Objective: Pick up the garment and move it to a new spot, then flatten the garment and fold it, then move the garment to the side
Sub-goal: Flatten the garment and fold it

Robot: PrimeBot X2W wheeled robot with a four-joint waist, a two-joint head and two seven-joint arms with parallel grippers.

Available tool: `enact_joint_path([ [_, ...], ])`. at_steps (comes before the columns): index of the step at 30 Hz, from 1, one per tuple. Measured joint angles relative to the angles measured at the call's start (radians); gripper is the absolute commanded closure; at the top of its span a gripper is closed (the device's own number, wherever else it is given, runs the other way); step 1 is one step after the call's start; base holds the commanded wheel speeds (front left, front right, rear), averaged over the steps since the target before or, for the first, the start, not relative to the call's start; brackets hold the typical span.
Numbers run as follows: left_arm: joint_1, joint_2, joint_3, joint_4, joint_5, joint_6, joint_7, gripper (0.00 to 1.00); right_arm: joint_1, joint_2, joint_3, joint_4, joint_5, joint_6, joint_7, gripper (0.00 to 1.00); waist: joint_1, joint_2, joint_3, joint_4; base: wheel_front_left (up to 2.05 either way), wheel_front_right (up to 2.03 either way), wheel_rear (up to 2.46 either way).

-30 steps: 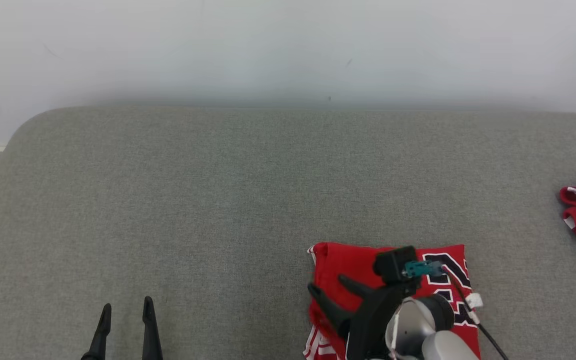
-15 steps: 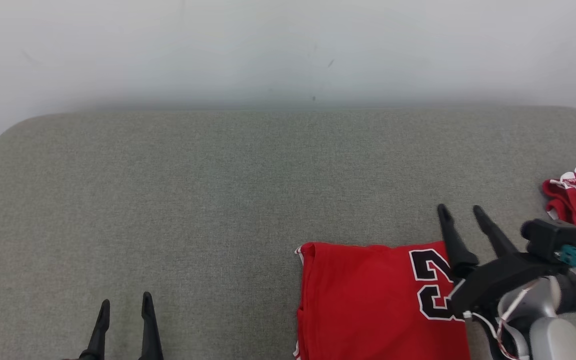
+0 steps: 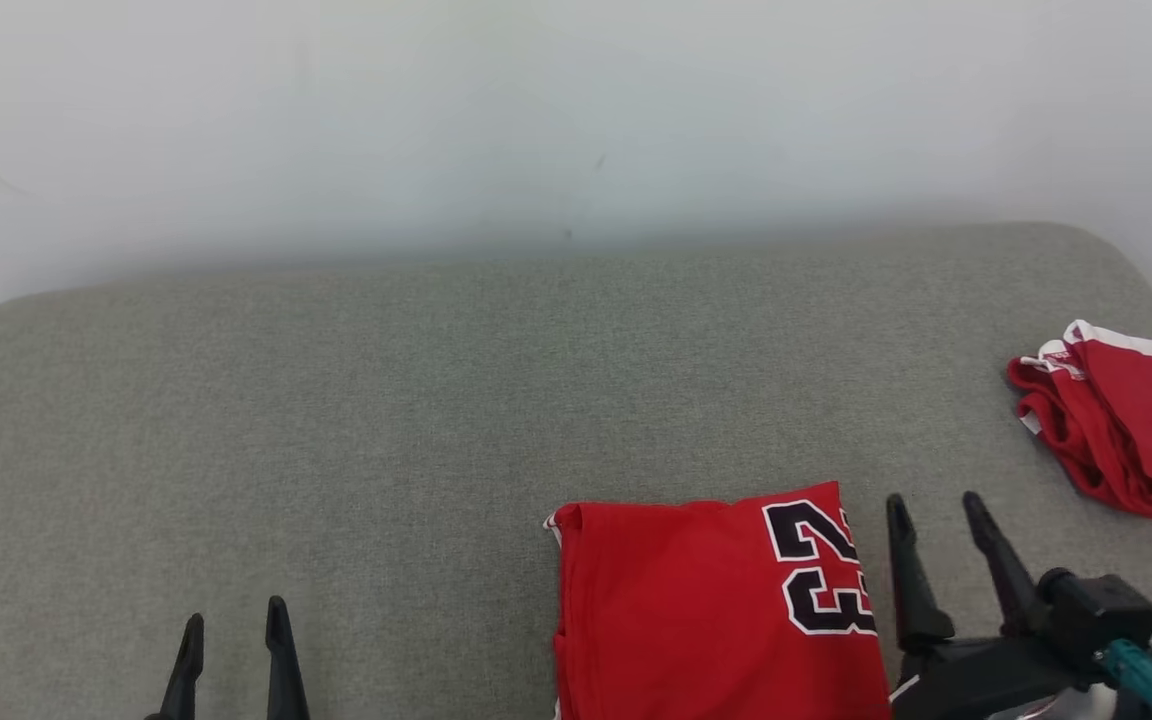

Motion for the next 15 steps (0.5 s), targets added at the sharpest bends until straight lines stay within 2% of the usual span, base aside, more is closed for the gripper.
enact_joint_path([
  [4, 0.0, 0.0, 0.004, 0.007, -0.006, -0.005, 0.0, 0.0, 0.001, -0.029, 0.048, 0.048, 0.002, 0.0, -0.064, 0.0, 0.0, 0.0, -0.015, -0.021, 0.0, 0.0, 0.0],
  [15, 0.016, 0.0, 0.021, 0.029, -0.007, -0.015, 0.0, 0.0, 0.012, -0.037, 0.025, 0.128, -0.029, 0.0, -0.136, 0.0, 0.0, 0.0, -0.046, -0.039, 0.0, 0.0, 0.0],
])
